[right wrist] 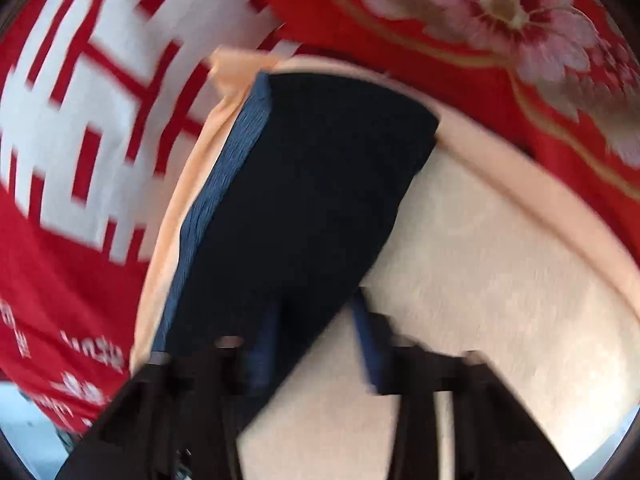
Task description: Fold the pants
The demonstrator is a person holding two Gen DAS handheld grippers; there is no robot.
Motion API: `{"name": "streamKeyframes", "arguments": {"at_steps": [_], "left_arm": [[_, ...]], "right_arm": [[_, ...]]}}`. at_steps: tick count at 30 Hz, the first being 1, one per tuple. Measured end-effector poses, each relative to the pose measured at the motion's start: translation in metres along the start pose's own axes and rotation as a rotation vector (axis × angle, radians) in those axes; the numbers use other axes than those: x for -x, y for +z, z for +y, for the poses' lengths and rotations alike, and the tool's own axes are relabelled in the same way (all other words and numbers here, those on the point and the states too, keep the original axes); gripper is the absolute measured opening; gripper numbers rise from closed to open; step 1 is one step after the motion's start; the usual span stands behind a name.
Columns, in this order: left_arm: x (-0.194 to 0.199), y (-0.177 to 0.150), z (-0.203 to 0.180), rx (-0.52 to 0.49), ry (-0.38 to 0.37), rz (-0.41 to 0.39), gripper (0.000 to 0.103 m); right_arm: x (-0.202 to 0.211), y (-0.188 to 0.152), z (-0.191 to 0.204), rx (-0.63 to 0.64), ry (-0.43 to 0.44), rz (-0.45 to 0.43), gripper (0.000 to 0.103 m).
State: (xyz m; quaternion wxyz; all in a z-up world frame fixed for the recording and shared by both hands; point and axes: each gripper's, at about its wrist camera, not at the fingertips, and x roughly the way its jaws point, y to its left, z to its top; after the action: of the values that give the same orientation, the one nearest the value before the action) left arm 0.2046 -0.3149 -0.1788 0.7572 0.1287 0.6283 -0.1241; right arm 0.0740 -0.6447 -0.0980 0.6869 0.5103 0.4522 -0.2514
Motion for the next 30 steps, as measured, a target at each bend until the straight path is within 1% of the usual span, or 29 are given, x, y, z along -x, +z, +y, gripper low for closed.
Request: {"name": "streamKeyframes", "arguments": {"at_steps": [1, 2, 3, 4, 5, 6, 7, 8, 9, 11, 13, 15, 19, 22, 26, 27, 29, 30], "left_arm": [[0.001, -0.001, -0.001, 0.0, 0.004, 0.001, 0.103], [0.002, -0.004, 0.0, 0.0, 0.008, 0.001, 0.103], [0.002, -0.003, -0.001, -0.003, 0.014, 0.001, 0.103], [0.002, -0.003, -0.004, -0.006, 0.017, 0.0, 0.103], [0.001, -0.003, -0.007, -0.006, 0.018, 0.0, 0.103], [0.004, -0.004, -0.011, -0.004, 0.017, 0.0, 0.103], [0.004, -0.004, -0.011, -0.002, 0.016, 0.002, 0.103], [0.006, -0.005, -0.007, -0.001, 0.014, 0.004, 0.103], [0.006, -0.005, -0.007, -0.001, 0.015, 0.007, 0.103], [0.007, -0.001, -0.007, -0.008, 0.024, 0.008, 0.103], [0.007, -0.001, -0.008, -0.014, 0.031, 0.007, 0.103], [0.007, -0.001, -0.009, -0.012, 0.034, 0.011, 0.103], [0.008, 0.001, -0.012, -0.008, 0.04, 0.022, 0.103], [0.006, 0.004, -0.011, -0.009, 0.042, 0.019, 0.103], [0.004, 0.006, -0.01, -0.002, 0.035, 0.024, 0.103], [-0.003, 0.011, -0.006, -0.002, 0.034, 0.025, 0.103], [-0.005, 0.014, -0.005, -0.002, 0.035, 0.026, 0.103], [-0.006, 0.015, -0.005, -0.004, 0.037, 0.026, 0.103]], "right_arm": [[0.0, 0.006, 0.0, -0.021, 0.014, 0.015, 0.017], [0.005, 0.007, 0.003, 0.009, 0.014, 0.01, 0.017], [0.008, 0.006, 0.009, 0.069, -0.005, -0.004, 0.016], [0.012, 0.003, 0.017, 0.169, -0.044, -0.032, 0.016], [0.013, 0.002, 0.019, 0.233, -0.084, -0.049, 0.016], [0.01, 0.002, 0.016, 0.238, -0.105, -0.045, 0.016], [0.005, 0.006, 0.003, 0.192, -0.093, -0.015, 0.019], [0.007, 0.01, -0.007, 0.153, -0.059, -0.007, 0.02], [0.011, 0.012, -0.011, 0.118, -0.033, -0.005, 0.024], [0.019, 0.008, -0.006, 0.146, -0.056, -0.005, 0.03], [0.024, -0.004, 0.0, 0.183, -0.042, 0.021, 0.036], [0.025, -0.018, 0.003, 0.212, -0.014, 0.067, 0.047], [0.021, -0.056, 0.009, 0.263, 0.012, 0.155, 0.049], [0.012, -0.077, 0.011, 0.277, 0.018, 0.203, 0.049], [-0.004, -0.087, 0.016, 0.274, 0.003, 0.235, 0.049], [-0.005, -0.089, 0.015, 0.271, 0.004, 0.24, 0.05], [-0.004, -0.093, 0.012, 0.268, 0.003, 0.247, 0.052], [0.009, -0.095, 0.001, 0.272, 0.001, 0.248, 0.053]]}}
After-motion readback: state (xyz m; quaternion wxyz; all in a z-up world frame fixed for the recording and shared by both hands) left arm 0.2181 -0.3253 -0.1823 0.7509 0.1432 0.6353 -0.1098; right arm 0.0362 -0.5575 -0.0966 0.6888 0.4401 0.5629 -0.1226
